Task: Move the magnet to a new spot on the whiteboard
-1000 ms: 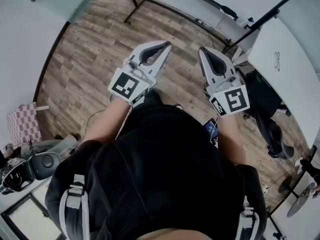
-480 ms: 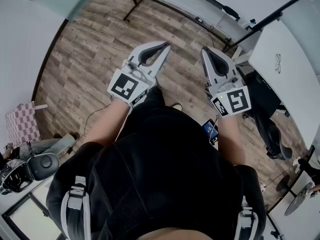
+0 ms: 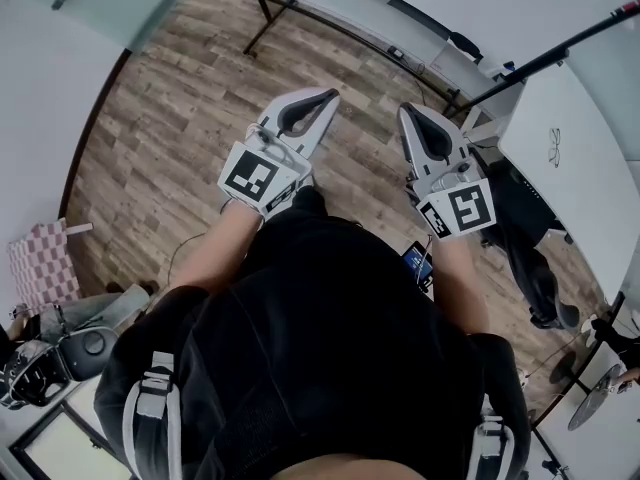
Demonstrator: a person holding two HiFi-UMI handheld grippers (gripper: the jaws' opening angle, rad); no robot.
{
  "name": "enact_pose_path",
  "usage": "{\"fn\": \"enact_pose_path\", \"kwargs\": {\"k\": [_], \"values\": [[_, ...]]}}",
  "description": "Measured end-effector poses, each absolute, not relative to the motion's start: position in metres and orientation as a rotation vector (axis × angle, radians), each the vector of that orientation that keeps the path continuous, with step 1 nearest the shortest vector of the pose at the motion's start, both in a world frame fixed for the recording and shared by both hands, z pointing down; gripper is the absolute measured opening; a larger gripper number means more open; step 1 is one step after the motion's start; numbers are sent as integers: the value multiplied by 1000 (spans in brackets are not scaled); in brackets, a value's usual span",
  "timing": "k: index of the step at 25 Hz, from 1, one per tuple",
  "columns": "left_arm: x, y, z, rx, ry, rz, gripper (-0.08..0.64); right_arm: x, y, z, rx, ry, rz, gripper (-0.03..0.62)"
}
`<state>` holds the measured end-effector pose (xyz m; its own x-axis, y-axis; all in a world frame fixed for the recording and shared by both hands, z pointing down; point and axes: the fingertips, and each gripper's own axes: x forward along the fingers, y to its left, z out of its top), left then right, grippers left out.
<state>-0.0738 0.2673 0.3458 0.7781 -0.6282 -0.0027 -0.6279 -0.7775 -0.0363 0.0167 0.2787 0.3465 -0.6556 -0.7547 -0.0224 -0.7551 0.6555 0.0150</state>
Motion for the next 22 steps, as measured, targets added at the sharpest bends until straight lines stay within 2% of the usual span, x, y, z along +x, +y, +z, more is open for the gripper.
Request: {"fn": "enact_pose_path", "kwargs": {"k": [8,22], "values": [[-96,205,345,-2941,1016,4,5,-5,215,348,-1335,2840,14,2],[-171,119,337,-2951,973,36,5,-84,132,343,-1368,2849,10,2]]}}
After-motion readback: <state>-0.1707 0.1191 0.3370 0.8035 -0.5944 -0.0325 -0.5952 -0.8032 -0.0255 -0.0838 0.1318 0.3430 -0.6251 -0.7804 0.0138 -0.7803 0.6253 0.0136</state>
